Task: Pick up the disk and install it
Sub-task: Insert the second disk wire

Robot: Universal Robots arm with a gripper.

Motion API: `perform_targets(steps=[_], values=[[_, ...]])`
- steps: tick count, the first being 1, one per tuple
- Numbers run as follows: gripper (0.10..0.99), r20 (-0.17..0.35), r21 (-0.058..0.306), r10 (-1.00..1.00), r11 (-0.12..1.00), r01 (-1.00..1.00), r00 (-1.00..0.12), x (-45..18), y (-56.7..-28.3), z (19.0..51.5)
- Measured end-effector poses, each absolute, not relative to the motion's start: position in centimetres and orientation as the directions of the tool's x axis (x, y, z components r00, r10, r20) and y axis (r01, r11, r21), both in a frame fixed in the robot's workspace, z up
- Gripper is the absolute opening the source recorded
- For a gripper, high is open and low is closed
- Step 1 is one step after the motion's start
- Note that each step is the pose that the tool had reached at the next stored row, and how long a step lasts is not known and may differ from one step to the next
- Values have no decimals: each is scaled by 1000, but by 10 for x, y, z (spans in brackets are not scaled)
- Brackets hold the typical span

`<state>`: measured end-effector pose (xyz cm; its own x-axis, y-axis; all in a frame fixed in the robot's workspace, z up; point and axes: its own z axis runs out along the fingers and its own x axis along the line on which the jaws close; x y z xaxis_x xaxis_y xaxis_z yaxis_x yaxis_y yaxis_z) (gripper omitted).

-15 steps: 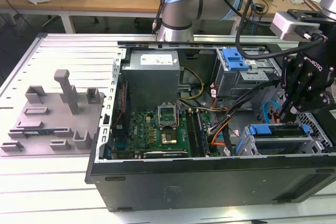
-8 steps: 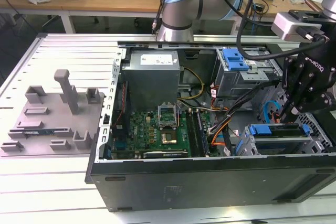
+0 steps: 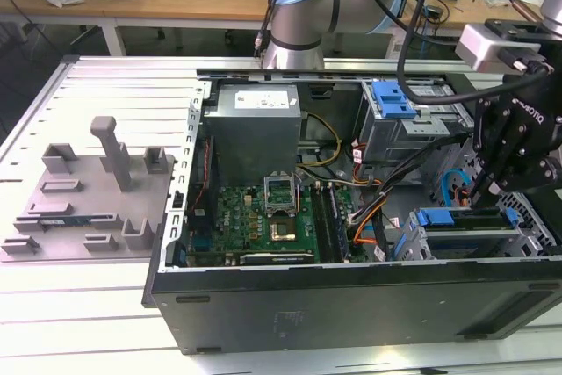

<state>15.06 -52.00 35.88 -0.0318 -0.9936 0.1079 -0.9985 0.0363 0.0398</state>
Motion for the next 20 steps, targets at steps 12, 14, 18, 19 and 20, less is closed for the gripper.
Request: perform_targets(steps=[12, 14, 18, 19, 20], values=[[161, 78, 33, -997, 15, -999, -12, 149, -521, 356], [161, 78, 33, -997, 15, -999, -13, 149, -521, 356], [161, 78, 33, -997, 15, -999, -12, 149, -521, 356], [161, 78, 33, -997, 15, -999, -12, 150, -521, 355], [161, 78, 33, -997, 15, -999, -12, 150, -521, 355]])
